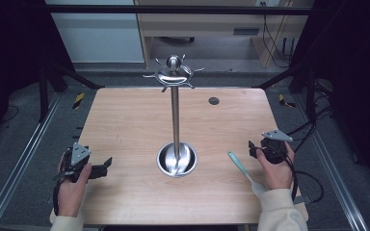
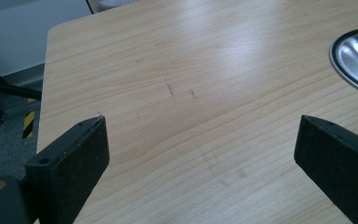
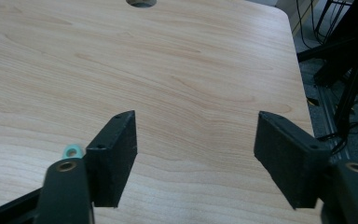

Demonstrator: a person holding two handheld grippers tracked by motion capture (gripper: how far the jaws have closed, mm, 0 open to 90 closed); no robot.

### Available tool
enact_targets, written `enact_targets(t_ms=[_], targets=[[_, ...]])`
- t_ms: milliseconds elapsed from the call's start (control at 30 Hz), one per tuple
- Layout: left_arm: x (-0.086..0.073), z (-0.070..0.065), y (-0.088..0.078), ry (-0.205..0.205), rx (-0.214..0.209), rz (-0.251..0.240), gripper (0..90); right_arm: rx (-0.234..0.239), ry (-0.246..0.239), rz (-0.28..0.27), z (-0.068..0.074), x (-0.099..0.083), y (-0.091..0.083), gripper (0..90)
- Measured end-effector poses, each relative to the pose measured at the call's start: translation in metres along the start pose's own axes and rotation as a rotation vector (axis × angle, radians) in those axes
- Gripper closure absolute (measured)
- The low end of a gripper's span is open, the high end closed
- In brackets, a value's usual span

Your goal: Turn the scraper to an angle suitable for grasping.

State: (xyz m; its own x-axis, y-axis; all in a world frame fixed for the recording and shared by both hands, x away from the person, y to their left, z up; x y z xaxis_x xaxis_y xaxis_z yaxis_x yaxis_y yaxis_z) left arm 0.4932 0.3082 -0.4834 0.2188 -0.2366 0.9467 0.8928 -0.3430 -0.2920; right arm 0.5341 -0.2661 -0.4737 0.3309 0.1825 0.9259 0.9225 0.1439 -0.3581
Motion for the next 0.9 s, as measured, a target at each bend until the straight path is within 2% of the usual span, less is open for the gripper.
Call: enact_targets(t_ms=[33, 67, 133, 233, 267, 333, 367, 400, 433, 500, 533, 567, 600, 633, 667, 767, 900], targets=[[-0.001, 0.001, 0.001, 0.002, 0.003, 0.004, 2.9, -0.004, 0.001, 0.013, -0.001, -0.001, 0.002, 32.9], [-0.001, 0.001, 0.002, 0.006, 0.007, 0.008, 3.0, -0.009, -0.018, 0.021, -0.002, -0.002, 0.003, 33.9], [-0.001, 0.001, 0.001, 0.021, 0.013, 0.012, 3.0, 0.0, 0.013, 0.052, -0.001, -0.004, 0.004, 35.8], [0.001, -0.001, -0.001, 0.037, 0.02, 0.002, 3.0, 0.009, -0.002, 0.054, 0.0, -0.004, 0.005, 35.1], [0.003, -0.001, -0.002, 0.047, 0.027, -0.006, 3.0, 0.036, 0.015, 0.049, 0.003, 0.0, 0.004, 33.4], [0.005, -0.003, -0.004, 0.055, 0.03, -0.014, 3.0, 0.061, 0.019, 0.037, 0.007, 0.001, 0.003, 35.7], [0.004, -0.003, -0.003, 0.056, 0.027, -0.004, 3.0, 0.076, 0.005, 0.052, 0.009, 0.0, 0.004, 37.8], [0.004, -0.003, -0.003, 0.056, 0.027, -0.004, 3.0, 0.079, -0.004, 0.064, 0.011, -0.001, 0.005, 42.5], [0.003, -0.003, -0.002, 0.057, 0.026, 0.003, 3.0, 0.079, -0.004, 0.064, 0.011, -0.001, 0.005, 42.5], [0.001, -0.003, 0.001, 0.056, 0.024, 0.012, 3.2, 0.107, -0.03, 0.104, 0.019, -0.004, 0.009, 55.7], [0.001, -0.003, 0.001, 0.056, 0.024, 0.012, 3.2, 0.107, -0.03, 0.104, 0.019, -0.004, 0.009, 55.7], [0.001, -0.004, 0.001, 0.059, 0.022, 0.017, 3.2, 0.133, -0.034, 0.124, 0.024, -0.006, 0.012, 66.2], [0.001, -0.004, 0.002, 0.062, 0.023, 0.018, 3.2, 0.14, -0.039, 0.137, 0.026, -0.007, 0.014, 70.8], [0.001, -0.004, 0.002, 0.062, 0.023, 0.018, 3.2, 0.14, -0.039, 0.137, 0.026, -0.007, 0.014, 70.8], [0.001, -0.004, 0.001, 0.062, 0.021, 0.022, 3.2, 0.166, -0.051, 0.167, 0.031, -0.01, 0.017, 79.3], [0.001, -0.005, 0.002, 0.066, 0.018, 0.024, 3.2, 0.209, -0.074, 0.221, 0.039, -0.015, 0.02, 87.1], [0.0, -0.006, 0.003, 0.069, 0.014, 0.028, 3.2, 0.233, -0.087, 0.225, 0.045, -0.015, 0.024, 90.0]])
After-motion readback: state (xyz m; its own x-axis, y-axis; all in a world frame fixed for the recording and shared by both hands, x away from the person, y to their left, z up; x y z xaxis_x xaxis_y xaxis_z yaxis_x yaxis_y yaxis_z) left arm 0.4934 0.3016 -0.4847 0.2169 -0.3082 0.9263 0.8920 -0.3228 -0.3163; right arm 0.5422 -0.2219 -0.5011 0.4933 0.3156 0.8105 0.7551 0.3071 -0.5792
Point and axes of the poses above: each handheld gripper's, and its own axes: y roughly forward along the jaws, x roughly out of its top, z roughly to its left, the point moved 4 cm from there along y, roughly forward along the jaws, and after that the axes turned 14 degrees about -z, right-handed, at the moved point
